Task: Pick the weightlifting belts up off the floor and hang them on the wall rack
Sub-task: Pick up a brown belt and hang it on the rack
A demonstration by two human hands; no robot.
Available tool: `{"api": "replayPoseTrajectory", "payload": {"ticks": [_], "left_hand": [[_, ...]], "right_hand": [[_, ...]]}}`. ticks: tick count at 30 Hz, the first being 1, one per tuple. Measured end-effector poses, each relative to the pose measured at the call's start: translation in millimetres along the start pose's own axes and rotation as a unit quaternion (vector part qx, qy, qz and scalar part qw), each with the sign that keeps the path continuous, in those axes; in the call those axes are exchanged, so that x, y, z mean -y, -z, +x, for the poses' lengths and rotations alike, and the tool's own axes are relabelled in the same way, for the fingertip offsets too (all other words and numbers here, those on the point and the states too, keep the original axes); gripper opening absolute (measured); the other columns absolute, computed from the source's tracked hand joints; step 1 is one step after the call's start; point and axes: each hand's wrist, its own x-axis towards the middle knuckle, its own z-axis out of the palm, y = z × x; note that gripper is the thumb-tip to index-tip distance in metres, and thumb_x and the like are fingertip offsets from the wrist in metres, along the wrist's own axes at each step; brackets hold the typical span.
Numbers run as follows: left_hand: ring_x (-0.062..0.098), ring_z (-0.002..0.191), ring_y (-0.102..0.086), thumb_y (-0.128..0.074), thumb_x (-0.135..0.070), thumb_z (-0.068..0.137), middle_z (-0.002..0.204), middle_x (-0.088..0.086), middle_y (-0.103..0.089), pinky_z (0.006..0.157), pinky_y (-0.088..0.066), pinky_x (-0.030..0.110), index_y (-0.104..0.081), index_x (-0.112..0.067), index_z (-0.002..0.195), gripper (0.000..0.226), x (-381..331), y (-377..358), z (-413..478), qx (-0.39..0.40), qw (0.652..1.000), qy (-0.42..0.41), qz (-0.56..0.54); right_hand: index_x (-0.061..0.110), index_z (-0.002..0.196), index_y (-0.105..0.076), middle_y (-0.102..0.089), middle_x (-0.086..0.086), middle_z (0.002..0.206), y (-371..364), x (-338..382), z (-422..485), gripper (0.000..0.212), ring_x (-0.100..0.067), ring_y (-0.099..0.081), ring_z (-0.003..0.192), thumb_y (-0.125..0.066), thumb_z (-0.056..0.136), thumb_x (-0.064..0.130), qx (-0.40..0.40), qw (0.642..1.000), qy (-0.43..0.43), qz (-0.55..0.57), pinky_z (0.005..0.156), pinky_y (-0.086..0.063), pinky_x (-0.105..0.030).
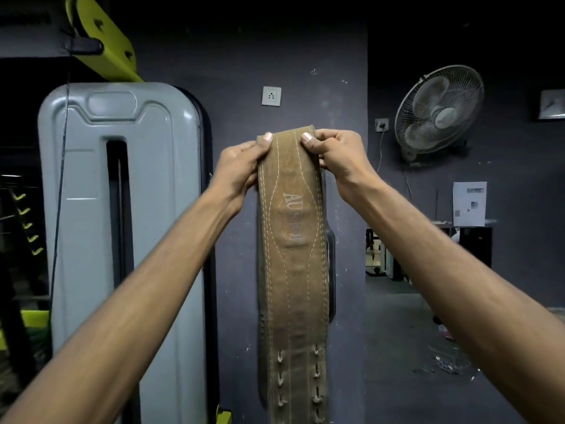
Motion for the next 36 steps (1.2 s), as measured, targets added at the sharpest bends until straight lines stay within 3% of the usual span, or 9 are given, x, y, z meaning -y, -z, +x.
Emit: {"api": "replayPoseTrajectory", "payload": {"ticks": [4,8,14,18,22,24,29,32,36], "left_hand": [[0.001,0.05,-0.064,-0.064,-0.015,0.096,0.064,-0.007,-0.073,0.046,-0.047,0.014,-0.071,-0.002,0.107,0.018,1.9,-15.8,7.4,-0.024,0.999,-0.007,-0.048],[0.007,0.064,-0.071,-0.064,-0.008,0.095,0.076,0.001,-0.076,0.057,-0.057,0.022,-0.069,0.004,0.113,0.022,4.6,-25.5,8.6,-0.02,0.996,-0.043,-0.073],[0.01,0.08,-0.073,-0.067,-0.01,0.094,0.095,0.007,-0.076,0.07,-0.059,0.025,-0.072,-0.001,0.114,0.023,7.3,-20.6,13.3,-0.021,0.996,-0.077,-0.025],[0.014,0.094,-0.073,-0.068,-0.013,0.093,0.108,0.009,-0.076,0.079,-0.058,0.028,-0.07,-0.002,0.12,0.029,15.2,-12.3,9.6,-0.019,0.996,-0.085,0.011],[0.025,0.113,-0.069,-0.07,-0.015,0.092,0.116,0.008,-0.075,0.098,-0.055,0.038,-0.071,-0.007,0.122,0.031,27.8,2.3,-2.4,-0.004,0.997,-0.073,0.017],[0.025,0.112,-0.07,-0.07,-0.015,0.091,0.114,0.006,-0.076,0.098,-0.055,0.036,-0.075,-0.012,0.116,0.025,34.9,8.4,-13.2,0.002,0.997,-0.07,0.027],[0.012,0.067,-0.065,-0.071,-0.02,0.088,0.078,-0.003,-0.073,0.058,-0.05,0.019,-0.077,-0.015,0.09,0.008,52.0,22.4,-27.9,0.009,1.0,0.015,0.002],[0.011,0.063,-0.053,-0.069,-0.044,0.088,0.075,-0.004,-0.061,0.061,-0.046,0.024,-0.071,-0.017,0.097,0.028,56.6,27.0,-23.0,0.022,0.991,0.125,-0.034],[0.022,0.079,-0.049,-0.079,-0.053,0.073,0.089,0.007,-0.057,0.081,-0.042,0.037,-0.074,-0.013,0.11,0.055,59.4,24.6,-6.3,-0.011,0.982,0.154,-0.106]], "right_hand": [[0.003,0.094,-0.073,-0.07,-0.005,0.087,19.1,-3.3,-5.9,0.019,-0.013,-0.063,0.074,-0.07,0.094,0.022,0.011,1.0,0.017,-0.007,0.073,-0.05,-0.03],[0.003,0.115,-0.072,-0.078,-0.006,0.11,30.1,-30.1,-52.9,0.028,-0.016,-0.075,0.1,-0.075,0.09,0.015,0.088,0.996,0.028,-0.016,0.085,-0.059,-0.028],[0.006,0.116,-0.073,-0.078,-0.003,0.115,25.4,-99.2,-124.8,0.033,-0.007,-0.074,0.103,-0.081,0.084,0.01,0.226,0.966,-0.084,-0.09,0.09,-0.057,-0.02],[0.01,0.118,-0.072,-0.076,-0.01,0.119,24.0,-73.9,-83.7,0.055,-0.03,-0.069,0.115,-0.077,0.081,0.05,0.2,0.974,-0.109,-0.012,0.107,-0.05,-0.049],[0.007,0.085,-0.07,-0.071,-0.003,0.069,22.2,-35.1,-30.1,0.068,-0.016,-0.065,0.061,-0.052,0.087,0.072,0.13,0.96,-0.197,0.152,0.07,-0.049,-0.031],[0.008,0.077,-0.067,-0.069,-0.004,0.066,14.0,-29.2,-12.7,0.059,-0.016,-0.064,0.057,-0.058,0.087,0.065,0.096,0.944,-0.247,0.196,0.073,-0.048,-0.028],[0.016,0.067,-0.054,-0.045,0.008,0.042,-8.5,-43.8,-5.1,0.026,-0.005,-0.032,0.038,-0.062,0.091,0.019,0.041,0.941,-0.26,0.213,0.05,-0.021,-0.018],[0.01,0.082,-0.056,-0.053,0.006,0.048,-17.2,-44.7,-13.1,0.012,-0.002,-0.036,0.03,-0.053,0.091,0.003,0.049,0.941,-0.25,0.224,0.03,-0.022,-0.014],[0.005,0.105,-0.065,-0.064,-0.002,0.074,-16.0,-53.8,-25.4,0.019,-0.004,-0.056,0.044,-0.053,0.09,0.002,0.069,0.959,-0.199,0.191,0.037,-0.038,-0.015]]}}
